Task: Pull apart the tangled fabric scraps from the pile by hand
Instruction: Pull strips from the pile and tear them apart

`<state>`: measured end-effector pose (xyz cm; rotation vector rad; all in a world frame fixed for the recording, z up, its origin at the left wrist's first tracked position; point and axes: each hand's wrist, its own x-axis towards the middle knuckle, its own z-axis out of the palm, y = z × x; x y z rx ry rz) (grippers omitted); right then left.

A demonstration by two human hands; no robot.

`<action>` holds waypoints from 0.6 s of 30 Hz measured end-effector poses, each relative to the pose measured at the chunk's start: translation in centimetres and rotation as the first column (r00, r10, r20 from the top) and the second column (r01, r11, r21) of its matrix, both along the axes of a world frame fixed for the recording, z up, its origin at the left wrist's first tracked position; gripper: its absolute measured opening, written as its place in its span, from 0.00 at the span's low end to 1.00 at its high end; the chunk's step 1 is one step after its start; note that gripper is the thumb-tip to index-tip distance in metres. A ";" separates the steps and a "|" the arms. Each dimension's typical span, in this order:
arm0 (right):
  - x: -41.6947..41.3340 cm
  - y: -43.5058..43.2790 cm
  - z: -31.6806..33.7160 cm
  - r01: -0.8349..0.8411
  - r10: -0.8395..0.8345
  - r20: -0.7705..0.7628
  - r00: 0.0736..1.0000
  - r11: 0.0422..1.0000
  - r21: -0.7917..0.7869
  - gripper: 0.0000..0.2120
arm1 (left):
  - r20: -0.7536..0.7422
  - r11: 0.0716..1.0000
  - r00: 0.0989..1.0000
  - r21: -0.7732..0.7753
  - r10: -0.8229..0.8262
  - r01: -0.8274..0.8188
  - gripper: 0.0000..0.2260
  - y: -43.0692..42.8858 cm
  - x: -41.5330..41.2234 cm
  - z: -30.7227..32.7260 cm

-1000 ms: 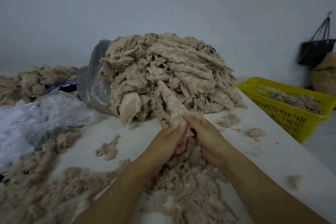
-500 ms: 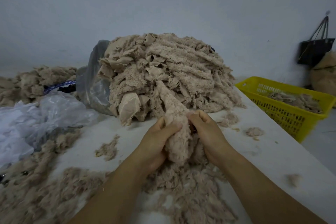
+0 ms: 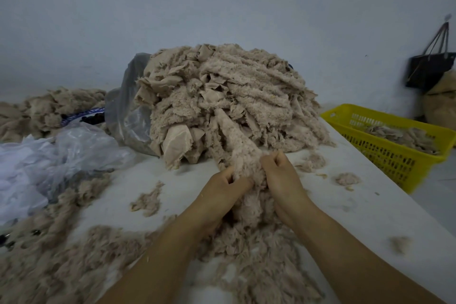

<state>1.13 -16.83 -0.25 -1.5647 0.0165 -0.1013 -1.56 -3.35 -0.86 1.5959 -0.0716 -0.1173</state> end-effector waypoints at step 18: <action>-1.5 1.2 -0.6 -0.437 0.573 0.185 0.798 0.762 -0.479 0.19 | -0.261 0.840 0.963 -0.536 -0.063 -0.090 0.24 2.2 1.7 0.8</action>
